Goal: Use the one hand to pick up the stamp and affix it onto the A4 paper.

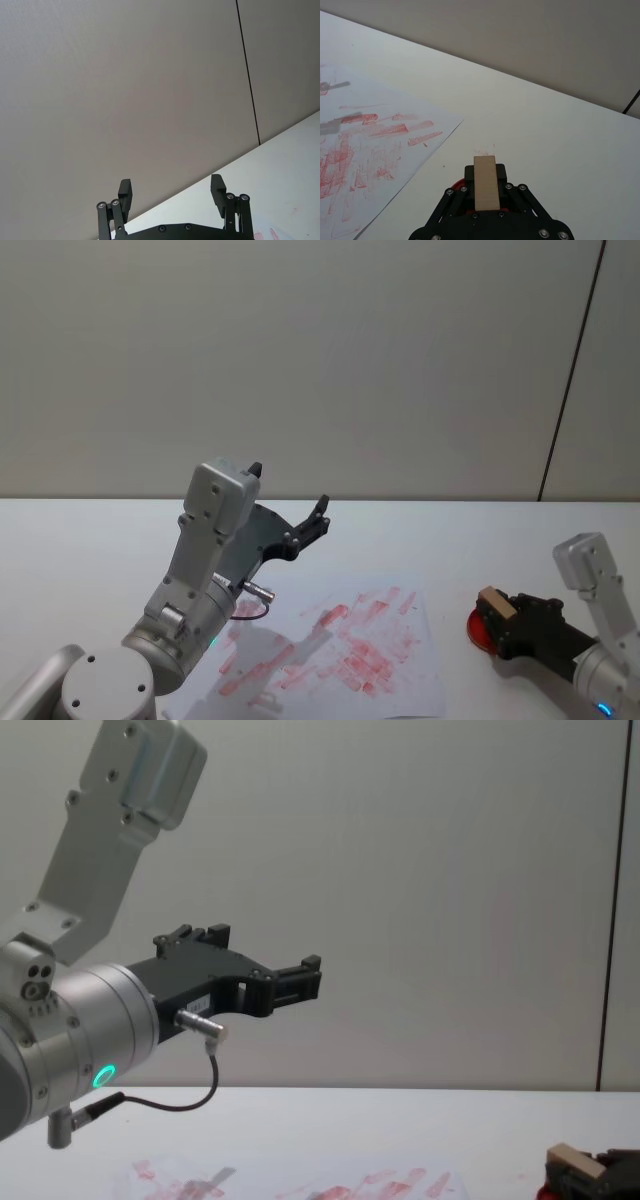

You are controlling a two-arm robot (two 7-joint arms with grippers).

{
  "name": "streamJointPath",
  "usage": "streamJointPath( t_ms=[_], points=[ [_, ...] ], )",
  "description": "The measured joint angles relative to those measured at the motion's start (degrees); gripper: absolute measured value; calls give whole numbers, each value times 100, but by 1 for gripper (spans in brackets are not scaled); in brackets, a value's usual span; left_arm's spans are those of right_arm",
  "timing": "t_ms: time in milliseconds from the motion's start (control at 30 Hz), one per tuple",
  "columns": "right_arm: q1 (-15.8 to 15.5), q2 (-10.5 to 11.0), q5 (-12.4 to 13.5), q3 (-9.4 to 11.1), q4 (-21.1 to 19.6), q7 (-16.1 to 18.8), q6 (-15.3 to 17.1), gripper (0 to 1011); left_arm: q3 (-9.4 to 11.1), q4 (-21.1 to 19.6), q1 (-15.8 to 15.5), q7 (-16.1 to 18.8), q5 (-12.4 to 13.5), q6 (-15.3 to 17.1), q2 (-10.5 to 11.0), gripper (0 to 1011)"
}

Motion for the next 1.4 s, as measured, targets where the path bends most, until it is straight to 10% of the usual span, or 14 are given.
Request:
streamJointPath(
  t_ms=[1400],
  points=[
    [-4, -351, -323, -499, -388, 358, -323, 219, 0, 0, 0, 0, 0, 0, 0, 1002]
  ],
)
